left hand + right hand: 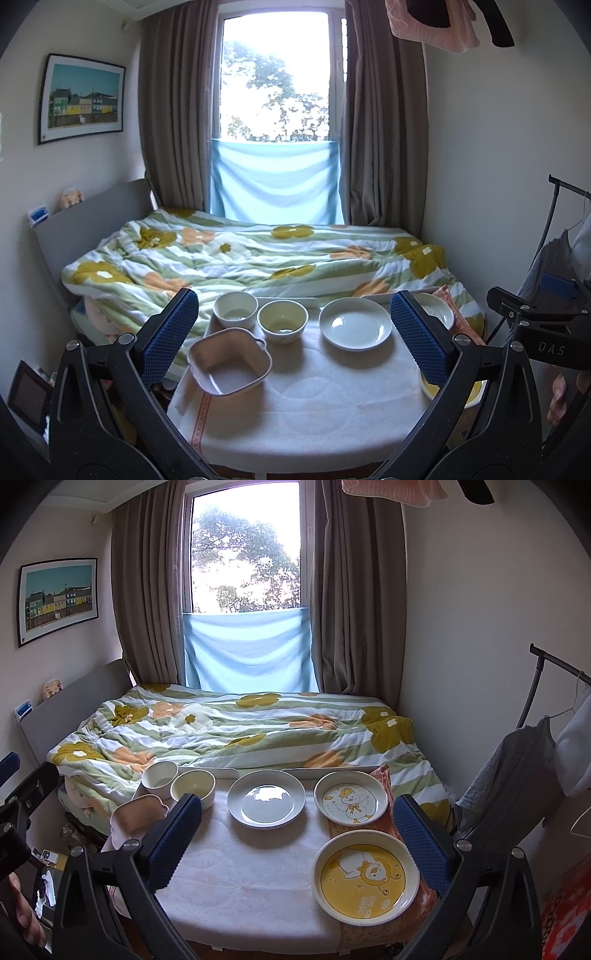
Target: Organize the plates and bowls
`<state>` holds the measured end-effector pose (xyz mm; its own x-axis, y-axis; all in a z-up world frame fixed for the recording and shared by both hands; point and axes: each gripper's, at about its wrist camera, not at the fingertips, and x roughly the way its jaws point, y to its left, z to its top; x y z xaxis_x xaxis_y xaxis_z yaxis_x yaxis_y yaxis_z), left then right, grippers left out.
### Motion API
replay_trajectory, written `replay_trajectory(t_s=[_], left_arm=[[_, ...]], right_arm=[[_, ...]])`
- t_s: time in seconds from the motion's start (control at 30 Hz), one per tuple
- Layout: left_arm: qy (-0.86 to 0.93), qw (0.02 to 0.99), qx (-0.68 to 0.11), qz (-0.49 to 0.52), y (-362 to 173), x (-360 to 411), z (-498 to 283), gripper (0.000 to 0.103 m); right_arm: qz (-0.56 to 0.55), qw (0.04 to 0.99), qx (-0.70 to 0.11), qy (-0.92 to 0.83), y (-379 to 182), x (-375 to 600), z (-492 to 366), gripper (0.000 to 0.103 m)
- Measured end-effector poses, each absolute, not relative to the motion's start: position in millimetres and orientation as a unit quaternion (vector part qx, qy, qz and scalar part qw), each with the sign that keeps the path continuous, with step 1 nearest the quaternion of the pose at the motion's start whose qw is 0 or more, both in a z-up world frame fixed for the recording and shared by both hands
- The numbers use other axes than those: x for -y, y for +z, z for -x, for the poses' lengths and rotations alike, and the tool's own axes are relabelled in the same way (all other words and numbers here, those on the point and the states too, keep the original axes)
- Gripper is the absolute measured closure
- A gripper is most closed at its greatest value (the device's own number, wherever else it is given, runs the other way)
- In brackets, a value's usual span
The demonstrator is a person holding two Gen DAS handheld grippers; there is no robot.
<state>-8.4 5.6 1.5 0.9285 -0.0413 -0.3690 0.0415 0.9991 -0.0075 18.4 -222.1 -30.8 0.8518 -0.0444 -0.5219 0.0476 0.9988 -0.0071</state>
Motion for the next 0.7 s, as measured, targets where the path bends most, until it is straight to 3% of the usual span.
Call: replay_trajectory(t_s=[0.7], left_arm=[[-0.021, 0.982, -0.189, -0.004, -1.2, -2.6, 5.1, 0.0]], right_arm=[[-0.004, 0.963, -0.268, -0.024, -30.6, 219.7, -18.0, 0.0]])
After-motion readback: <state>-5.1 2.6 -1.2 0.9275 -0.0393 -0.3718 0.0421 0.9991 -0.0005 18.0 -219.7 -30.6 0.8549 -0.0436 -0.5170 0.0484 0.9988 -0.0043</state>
